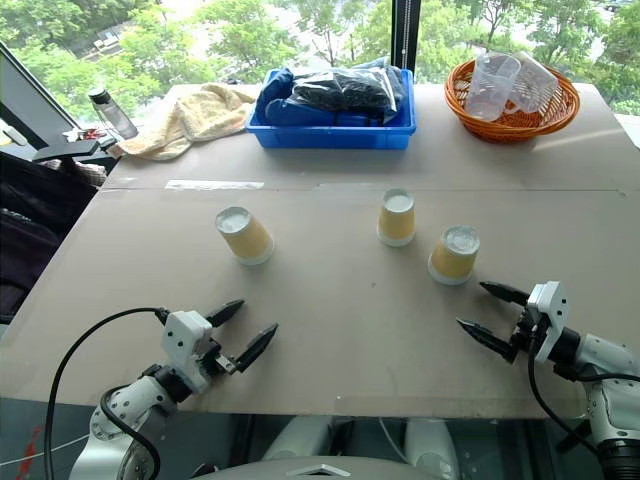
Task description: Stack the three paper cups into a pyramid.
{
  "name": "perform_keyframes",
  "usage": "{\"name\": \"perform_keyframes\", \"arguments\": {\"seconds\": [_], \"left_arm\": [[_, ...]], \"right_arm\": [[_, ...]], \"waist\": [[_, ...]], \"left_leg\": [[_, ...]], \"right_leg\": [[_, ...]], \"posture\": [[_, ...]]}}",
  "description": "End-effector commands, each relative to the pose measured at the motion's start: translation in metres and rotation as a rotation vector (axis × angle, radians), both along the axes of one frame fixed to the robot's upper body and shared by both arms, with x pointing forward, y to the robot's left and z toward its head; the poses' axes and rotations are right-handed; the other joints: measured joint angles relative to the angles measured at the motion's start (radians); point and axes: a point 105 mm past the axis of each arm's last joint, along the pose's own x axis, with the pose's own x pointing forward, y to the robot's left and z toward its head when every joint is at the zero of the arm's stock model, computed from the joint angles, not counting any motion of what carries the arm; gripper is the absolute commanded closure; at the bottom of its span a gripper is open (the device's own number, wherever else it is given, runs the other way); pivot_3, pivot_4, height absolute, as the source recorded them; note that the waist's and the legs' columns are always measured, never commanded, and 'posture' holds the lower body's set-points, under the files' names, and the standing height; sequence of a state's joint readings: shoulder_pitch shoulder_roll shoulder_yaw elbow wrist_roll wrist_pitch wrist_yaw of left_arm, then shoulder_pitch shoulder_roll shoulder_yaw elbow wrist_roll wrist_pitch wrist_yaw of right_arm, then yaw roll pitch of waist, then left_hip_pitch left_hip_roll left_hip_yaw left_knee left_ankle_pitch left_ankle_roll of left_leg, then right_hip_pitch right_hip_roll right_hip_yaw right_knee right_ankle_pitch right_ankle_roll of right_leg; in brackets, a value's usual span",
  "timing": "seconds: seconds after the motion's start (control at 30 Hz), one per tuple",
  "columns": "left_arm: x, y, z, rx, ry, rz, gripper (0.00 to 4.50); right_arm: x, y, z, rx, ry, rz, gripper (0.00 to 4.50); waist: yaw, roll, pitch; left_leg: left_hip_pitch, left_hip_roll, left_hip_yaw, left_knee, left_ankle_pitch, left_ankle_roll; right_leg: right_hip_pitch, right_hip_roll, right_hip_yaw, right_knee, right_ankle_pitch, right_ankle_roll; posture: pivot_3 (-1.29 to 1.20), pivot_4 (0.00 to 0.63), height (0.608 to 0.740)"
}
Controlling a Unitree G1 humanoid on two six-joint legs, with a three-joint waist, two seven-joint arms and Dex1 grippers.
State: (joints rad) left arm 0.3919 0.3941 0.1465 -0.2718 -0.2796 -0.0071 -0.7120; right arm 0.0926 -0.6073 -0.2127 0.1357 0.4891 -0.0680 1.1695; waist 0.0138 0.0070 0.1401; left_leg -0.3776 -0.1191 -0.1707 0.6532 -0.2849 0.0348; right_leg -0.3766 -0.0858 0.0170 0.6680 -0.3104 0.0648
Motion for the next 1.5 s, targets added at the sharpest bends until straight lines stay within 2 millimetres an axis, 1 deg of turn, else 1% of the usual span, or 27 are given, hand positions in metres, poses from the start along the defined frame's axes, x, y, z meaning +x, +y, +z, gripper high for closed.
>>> {"name": "perform_keyframes", "arguments": {"seconds": [0.03,0.1,0.17,0.3,0.77,0.87,0.93,1.0,1.1,1.23,1.4,1.5], "left_arm": [[0.003,-0.001,0.004,-0.02,-0.008,-0.035,0.04],[0.008,-0.002,0.01,-0.048,-0.024,-0.071,0.04],[0.009,-0.002,0.013,-0.06,-0.03,-0.089,0.04],[0.011,-0.003,0.014,-0.071,-0.03,-0.103,0.04],[0.014,-0.008,0.019,-0.082,-0.046,-0.123,0.04],[0.012,-0.012,0.03,-0.109,-0.085,-0.165,0.04],[0.011,-0.01,0.044,-0.141,-0.098,-0.241,0.04],[0.01,-0.005,0.056,-0.104,-0.109,-0.336,0.04],[0.019,0.01,0.079,-0.074,-0.128,-0.393,0.04],[0.019,0.013,0.107,-0.054,-0.139,-0.522,0.04],[0.018,0.013,0.13,-0.012,-0.117,-0.642,0.04],[0.019,0.012,0.137,0.005,-0.11,-0.676,0.04]], "right_arm": [[-0.002,-0.007,0.009,-0.008,-0.041,-0.041,0.0],[-0.004,-0.012,0.008,-0.013,-0.046,-0.068,0.0],[-0.004,-0.014,0.007,-0.013,-0.047,-0.076,0.0],[-0.006,-0.014,0.005,-0.013,-0.046,-0.083,0.0],[-0.005,-0.021,0.002,-0.015,-0.028,-0.135,0.0],[0.001,-0.021,0.009,0.013,-0.057,-0.165,0.0],[0.006,-0.018,0.016,0.028,-0.087,-0.179,0.0],[0.012,-0.013,0.024,0.039,-0.116,-0.193,0.0],[0.026,-0.009,0.038,0.062,-0.164,-0.226,0.0],[0.04,0.002,0.06,0.109,-0.213,-0.219,0.0],[0.045,0.021,0.069,0.134,-0.198,-0.152,0.0],[0.048,0.028,0.072,0.153,-0.191,-0.136,0.0]], "waist": [[0.0,0.0,0.0],[0.004,0.0,0.0],[0.002,0.0,0.0],[-0.007,0.0,0.0],[-0.001,-0.001,-0.001],[-0.002,-0.001,-0.001],[-0.002,-0.001,-0.001],[-0.003,-0.002,-0.001],[-0.002,-0.001,0.0],[-0.008,-0.001,0.0],[-0.017,-0.001,0.0],[-0.025,-0.001,0.0]], "left_leg": [[0.0,0.0,0.0,0.0,0.0,0.0],[0.0,0.0,-0.001,0.0,0.0,0.0],[0.0,0.0,-0.001,0.0,0.0,0.0],[0.0,0.0,0.0,0.0,0.0,0.0],[0.0,0.0,0.0,0.001,0.0,0.0],[0.0,0.0,0.0,0.001,0.0,0.0],[0.0,0.0,0.0,0.001,0.0,0.0],[0.0,0.0,0.0,0.001,0.0,0.0],[0.001,0.0,0.0,0.001,0.001,-0.002],[0.001,0.0,0.0,0.001,0.001,-0.002],[0.0,0.0,-0.001,0.001,0.001,-0.002],[0.0,0.0,-0.001,0.001,0.001,-0.002]], "right_leg": [[0.0,0.0,0.0,0.0,0.0,0.0],[0.0,0.0,-0.001,0.0,0.0,0.0],[0.0,0.0,-0.001,0.0,0.0,0.0],[0.0,0.0,0.0,0.0,0.0,0.0],[0.0,0.0,0.0,0.0,0.0,0.0],[0.0,0.0,0.0,0.0,0.0,0.0],[0.0,0.0,0.0,0.001,0.0,0.0],[0.0,0.0,0.0,0.002,0.0,0.0],[-0.002,0.0,0.0,0.006,0.0,0.0],[-0.002,0.0,0.001,0.007,0.0,0.0],[-0.002,0.0,-0.001,0.006,0.0,-0.001],[-0.002,0.0,0.0,0.005,0.0,-0.001]], "posture": [[0.0,0.15,0.74],[0.0,0.15,0.74],[0.0,0.15,0.74],[0.0,0.15,0.74],[0.0,0.15,0.74],[0.0,0.15,0.74],[0.0,0.15,0.74],[0.0,0.15,0.74],[0.0,0.15,0.74],[0.0,0.15,0.74],[0.0,0.15,0.74],[0.0,0.15,0.74]]}}
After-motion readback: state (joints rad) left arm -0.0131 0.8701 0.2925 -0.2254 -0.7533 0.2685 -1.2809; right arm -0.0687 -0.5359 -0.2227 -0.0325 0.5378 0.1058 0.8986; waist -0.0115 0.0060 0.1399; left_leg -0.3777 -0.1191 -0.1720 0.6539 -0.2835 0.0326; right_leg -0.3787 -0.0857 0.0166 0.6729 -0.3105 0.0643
